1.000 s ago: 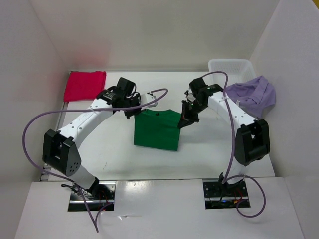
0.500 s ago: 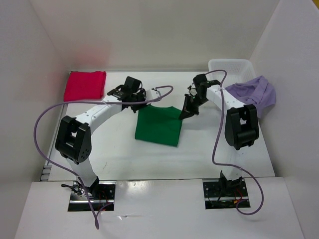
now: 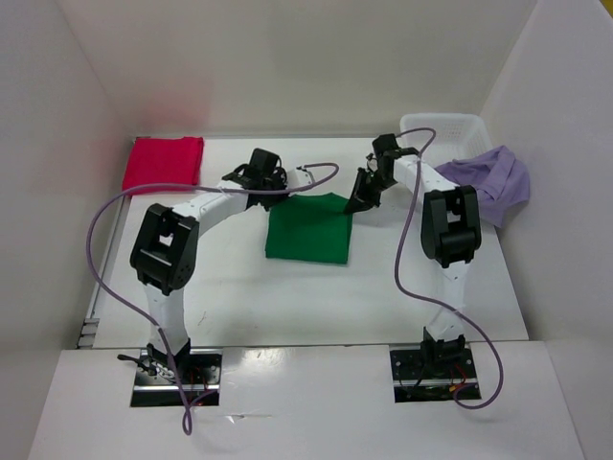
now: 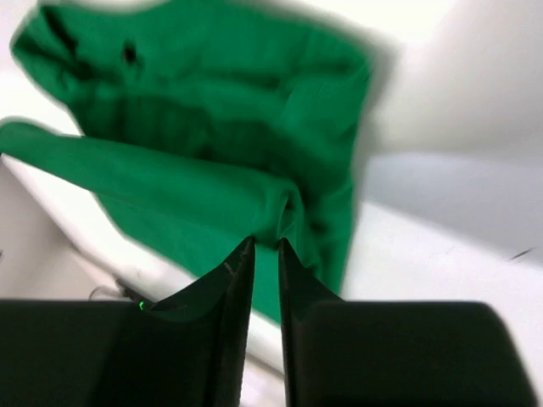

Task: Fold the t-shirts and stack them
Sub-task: Fold the long partially folded tshirt into a neat square, then put the neatly folded tshirt into the corner of the board with the left arm

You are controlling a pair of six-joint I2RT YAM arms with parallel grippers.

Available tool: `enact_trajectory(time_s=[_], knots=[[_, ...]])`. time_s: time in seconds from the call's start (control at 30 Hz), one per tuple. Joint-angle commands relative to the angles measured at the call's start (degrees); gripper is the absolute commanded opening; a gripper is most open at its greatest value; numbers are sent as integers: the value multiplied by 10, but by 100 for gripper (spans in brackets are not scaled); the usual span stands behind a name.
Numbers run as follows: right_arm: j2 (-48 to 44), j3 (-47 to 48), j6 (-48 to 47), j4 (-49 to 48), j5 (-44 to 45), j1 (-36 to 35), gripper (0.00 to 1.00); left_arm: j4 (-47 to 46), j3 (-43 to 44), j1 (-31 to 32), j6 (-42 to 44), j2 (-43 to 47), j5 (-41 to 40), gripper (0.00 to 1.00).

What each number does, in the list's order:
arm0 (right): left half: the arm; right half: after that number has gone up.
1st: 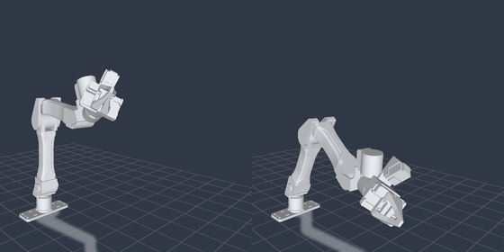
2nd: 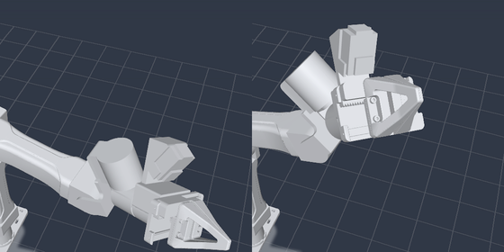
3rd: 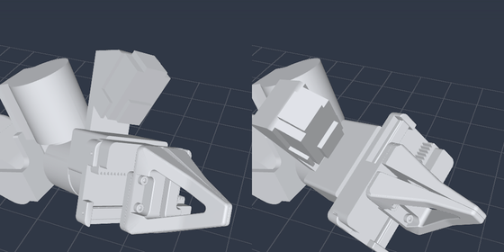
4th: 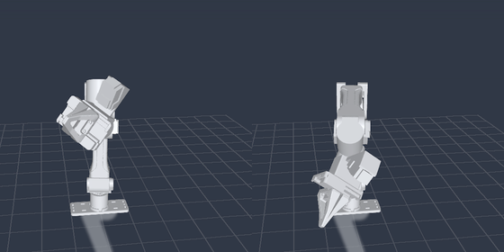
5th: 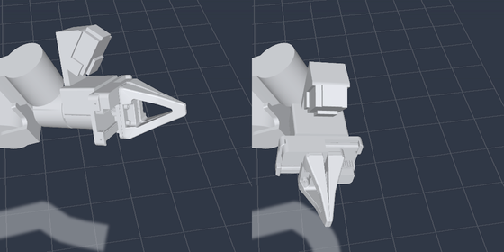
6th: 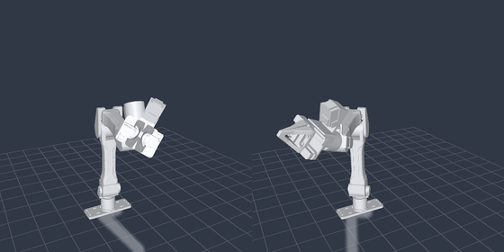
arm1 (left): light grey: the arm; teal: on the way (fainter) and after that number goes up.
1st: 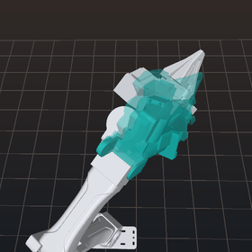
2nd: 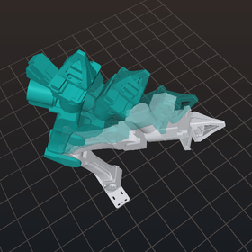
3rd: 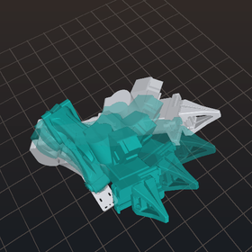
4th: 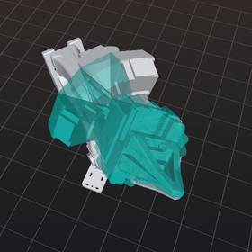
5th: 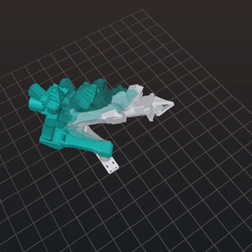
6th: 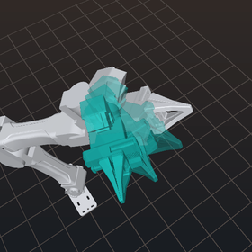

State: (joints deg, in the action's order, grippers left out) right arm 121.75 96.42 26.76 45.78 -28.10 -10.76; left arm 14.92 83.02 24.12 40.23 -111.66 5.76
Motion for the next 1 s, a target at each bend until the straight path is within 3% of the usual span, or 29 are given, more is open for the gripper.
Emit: enact_trajectory(time_s=[0.0,0.1,0.13,0.23,0.33,0.37,0.47,0.63,0.97], knots=[[4,49,19,-66,56,17,23,-58,32,-5,-5,-27,-8,11],[16,76,24,-97,101,17,38,-68,63,-10,-29,-60,-15,28],[16,89,24,-104,113,17,39,-56,98,-15,-37,-72,-20,43],[7,103,15,-116,143,17,41,25,201,-28,-90,-127,-26,49],[-34,91,-21,-116,157,-9,26,85,217,-43,-108,-128,-7,49],[-45,84,-27,-116,177,-34,15,85,202,-49,-108,-101,3,49],[-66,40,-32,-99,185,-61,0,127,169,-49,-127,-60,65,60],[-72,-42,-7,-111,174,-68,0,179,146,-49,-194,-59,182,65],[-11,-10,-1,-111,212,-68,0,148,89,-90,-300,-59,208,62]])
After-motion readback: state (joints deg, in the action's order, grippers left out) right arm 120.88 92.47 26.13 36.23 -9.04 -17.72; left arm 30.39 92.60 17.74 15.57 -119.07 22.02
